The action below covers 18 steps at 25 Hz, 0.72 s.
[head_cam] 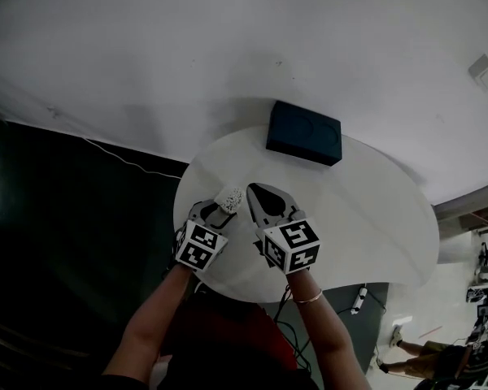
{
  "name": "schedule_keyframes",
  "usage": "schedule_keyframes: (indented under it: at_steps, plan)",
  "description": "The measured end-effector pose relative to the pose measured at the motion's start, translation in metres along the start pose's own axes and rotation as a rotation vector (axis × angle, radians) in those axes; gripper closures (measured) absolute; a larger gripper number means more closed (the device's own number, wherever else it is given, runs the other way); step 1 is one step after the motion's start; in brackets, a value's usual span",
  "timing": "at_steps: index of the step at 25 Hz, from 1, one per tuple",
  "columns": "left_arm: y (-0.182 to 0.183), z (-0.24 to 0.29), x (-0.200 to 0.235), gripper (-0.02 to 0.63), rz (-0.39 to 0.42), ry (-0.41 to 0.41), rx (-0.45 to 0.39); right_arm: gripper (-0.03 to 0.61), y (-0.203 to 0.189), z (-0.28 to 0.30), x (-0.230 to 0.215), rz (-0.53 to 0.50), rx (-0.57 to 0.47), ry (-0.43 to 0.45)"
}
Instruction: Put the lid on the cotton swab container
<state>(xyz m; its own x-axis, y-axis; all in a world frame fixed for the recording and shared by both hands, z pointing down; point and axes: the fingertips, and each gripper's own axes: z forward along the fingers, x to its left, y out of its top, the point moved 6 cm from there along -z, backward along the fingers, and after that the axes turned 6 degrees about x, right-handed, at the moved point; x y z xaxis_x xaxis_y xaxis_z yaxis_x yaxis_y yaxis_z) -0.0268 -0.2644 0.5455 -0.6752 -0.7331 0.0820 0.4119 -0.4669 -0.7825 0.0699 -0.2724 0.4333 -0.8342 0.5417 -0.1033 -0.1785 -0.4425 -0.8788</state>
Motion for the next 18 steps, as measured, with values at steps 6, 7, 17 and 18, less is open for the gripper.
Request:
schedule_keyframes:
  at_steps: [6, 7, 17, 18]
  plan:
    - [-0.002, 0.001, 0.002, 0.405, 0.022, -0.025, 0.014, 0.561, 0.009, 0.03, -0.001, -0.094, 0.081, 0.097]
    - [-0.001, 0.0, 0.002, 0.405, 0.027, -0.031, 0.014, 0.561, 0.01, 0.035, -0.001, -0.107, 0.095, 0.11]
    - [0.001, -0.001, 0.005, 0.405, 0.057, -0.053, 0.019, 0.561, 0.012, 0.066, 0.0, -0.121, 0.173, 0.185]
    - [0.001, -0.001, 0.005, 0.405, 0.06, -0.055, 0.02, 0.561, 0.012, 0.069, 0.001, -0.123, 0.181, 0.19]
